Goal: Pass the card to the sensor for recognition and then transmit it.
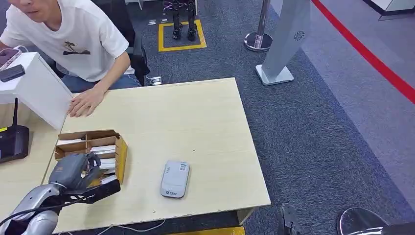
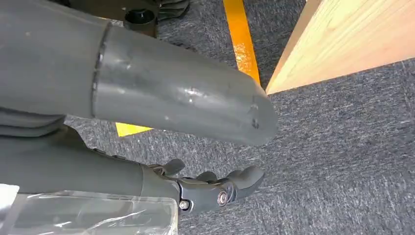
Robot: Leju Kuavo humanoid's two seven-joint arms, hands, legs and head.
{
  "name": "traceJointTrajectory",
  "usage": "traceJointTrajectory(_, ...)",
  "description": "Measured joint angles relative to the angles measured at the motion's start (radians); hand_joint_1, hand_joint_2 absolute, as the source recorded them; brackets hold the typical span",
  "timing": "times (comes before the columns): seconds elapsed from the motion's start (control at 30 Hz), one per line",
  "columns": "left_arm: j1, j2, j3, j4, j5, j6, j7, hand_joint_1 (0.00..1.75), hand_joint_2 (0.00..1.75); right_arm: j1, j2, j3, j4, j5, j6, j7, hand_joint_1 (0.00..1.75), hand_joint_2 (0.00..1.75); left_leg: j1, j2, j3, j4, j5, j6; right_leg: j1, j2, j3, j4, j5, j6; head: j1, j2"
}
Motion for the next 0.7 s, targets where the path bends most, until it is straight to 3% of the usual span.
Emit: traceJointTrajectory(0.7, 0.003, 0.006, 0.0, -0.003, 0.002, 0.001, 0.0, 1.75, 1.75, 0.001, 0.0, 0.0, 0.0, -0.006, 0.0, 0.0, 0.0, 0.0, 0.0, 0.0, 0.0, 0.0, 0.0, 0.0, 0.0, 0.0, 0.0, 0.0, 0.0, 0.0, 0.0, 0.0)
